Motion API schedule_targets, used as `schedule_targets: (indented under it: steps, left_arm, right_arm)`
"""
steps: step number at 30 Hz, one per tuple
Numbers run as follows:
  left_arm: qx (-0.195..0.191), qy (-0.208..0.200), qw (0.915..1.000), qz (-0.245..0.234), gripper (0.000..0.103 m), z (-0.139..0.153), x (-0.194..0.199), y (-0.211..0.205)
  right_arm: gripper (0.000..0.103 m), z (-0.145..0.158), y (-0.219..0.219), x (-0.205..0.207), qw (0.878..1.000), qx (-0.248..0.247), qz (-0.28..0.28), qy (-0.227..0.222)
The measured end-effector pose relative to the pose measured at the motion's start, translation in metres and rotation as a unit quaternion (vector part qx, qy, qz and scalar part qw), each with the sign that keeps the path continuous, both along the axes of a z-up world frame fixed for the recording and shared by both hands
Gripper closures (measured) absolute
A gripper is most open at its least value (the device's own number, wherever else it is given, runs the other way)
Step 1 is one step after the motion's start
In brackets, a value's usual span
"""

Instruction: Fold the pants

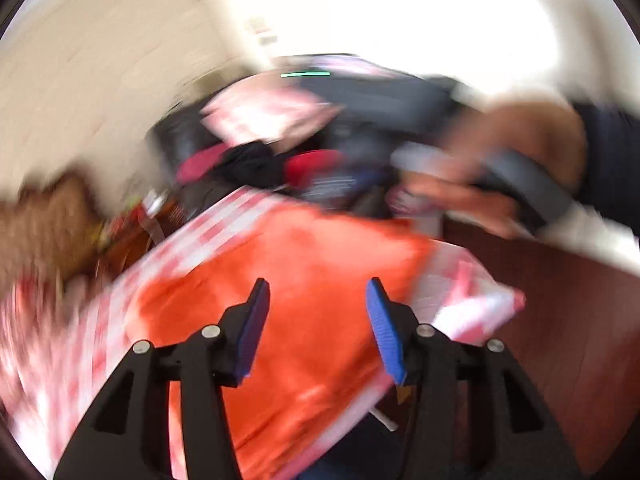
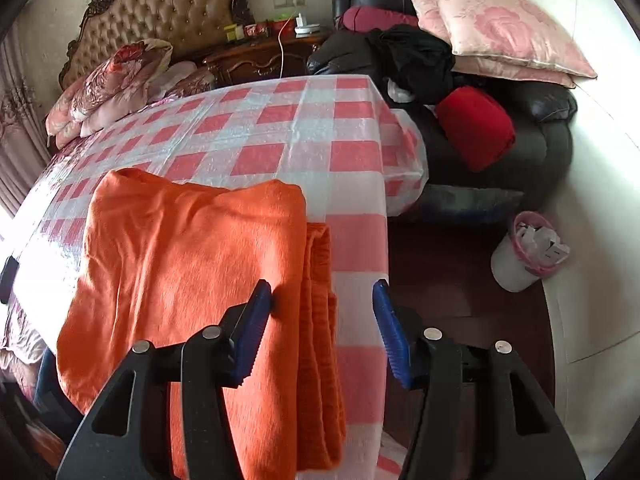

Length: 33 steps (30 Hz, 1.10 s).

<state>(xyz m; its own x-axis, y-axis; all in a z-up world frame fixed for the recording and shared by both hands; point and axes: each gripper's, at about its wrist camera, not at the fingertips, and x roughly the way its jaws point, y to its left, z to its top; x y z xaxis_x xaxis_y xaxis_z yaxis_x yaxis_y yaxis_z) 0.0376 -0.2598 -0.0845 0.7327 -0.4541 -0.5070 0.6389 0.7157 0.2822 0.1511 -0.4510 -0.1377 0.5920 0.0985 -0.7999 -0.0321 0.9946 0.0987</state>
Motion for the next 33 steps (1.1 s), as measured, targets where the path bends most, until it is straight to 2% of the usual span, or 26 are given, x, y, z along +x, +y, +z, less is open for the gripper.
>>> schedule_targets:
  steps: [2, 3, 4, 6, 7, 8, 12, 13, 17, 18, 20, 22, 25, 26, 28, 33]
  left_arm:
    - [-0.041, 0.047, 0.9958, 0.068, 0.059, 0.006, 0.025, 0.046]
    - [-0.052, 0.078, 0.9921, 0.083, 0.078, 0.004, 0.035, 0.064]
    - [-0.061, 0.102, 0.9889, 0.089, 0.087, 0.004, 0.044, 0.079]
    - [-0.067, 0.163, 0.9809, 0.083, 0.087, -0.007, 0.057, 0.099]
    - [-0.050, 0.204, 0.9746, 0.078, 0.087, -0.019, 0.060, 0.104]
    - [-0.029, 0.225, 0.9704, 0.083, 0.087, -0.031, 0.058, 0.109]
    - [0.008, 0.225, 0.9726, 0.058, 0.084, -0.036, 0.049, 0.127]
    - [0.013, 0.224, 0.9723, 0.065, 0.083, -0.040, 0.041, 0.129]
    - [-0.051, 0.195, 0.9752, 0.091, 0.083, -0.031, 0.027, 0.144]
    - [-0.064, 0.188, 0.9756, 0.093, 0.081, -0.027, 0.034, 0.146]
    - [-0.078, 0.187, 0.9739, 0.101, 0.081, -0.029, 0.047, 0.145]
    - [-0.085, 0.199, 0.9711, 0.101, 0.081, -0.033, 0.056, 0.139]
    - [-0.058, 0.231, 0.9667, 0.094, 0.081, -0.049, 0.060, 0.127]
    - [-0.048, 0.231, 0.9676, 0.089, 0.082, -0.054, 0.057, 0.124]
    - [-0.029, 0.207, 0.9743, 0.084, 0.082, -0.057, 0.052, 0.121]
    - [-0.021, 0.196, 0.9774, 0.078, 0.082, -0.062, 0.054, 0.118]
  right_arm:
    - [0.050, -0.009, 0.001, -0.003, 1.000, -0.014, -0.003, 0.009]
    - [0.050, -0.015, 0.002, -0.005, 1.000, -0.021, -0.006, 0.012]
    - [0.050, -0.019, 0.002, -0.005, 1.000, -0.023, -0.008, 0.013]
    - [0.050, -0.024, 0.002, -0.010, 1.000, -0.022, -0.013, 0.010]
    - [0.050, -0.026, 0.001, -0.011, 1.000, -0.019, -0.017, 0.009]
    - [0.050, -0.027, 0.000, -0.012, 1.000, -0.018, -0.019, 0.009]
    - [0.047, -0.029, 0.001, -0.015, 0.999, -0.029, -0.028, 0.005]
    - [0.045, -0.029, 0.004, -0.016, 0.999, -0.042, -0.029, 0.003]
    - [0.045, -0.018, 0.013, -0.016, 0.996, -0.080, -0.041, 0.006]
    - [0.045, -0.012, 0.016, -0.018, 0.995, -0.092, -0.048, 0.002]
    - [0.043, 0.009, 0.032, -0.027, 0.992, -0.114, -0.045, -0.027]
    - [0.042, 0.024, 0.052, -0.031, 0.994, -0.098, -0.025, -0.045]
    - [0.040, 0.027, 0.098, -0.022, 0.996, -0.068, 0.033, -0.045]
    - [0.040, 0.025, 0.108, -0.017, 0.996, -0.065, 0.042, -0.043]
    - [0.040, 0.016, 0.133, 0.004, 0.997, -0.049, 0.053, -0.024]
    - [0.040, 0.004, 0.186, 0.059, 0.995, 0.012, 0.101, 0.012]
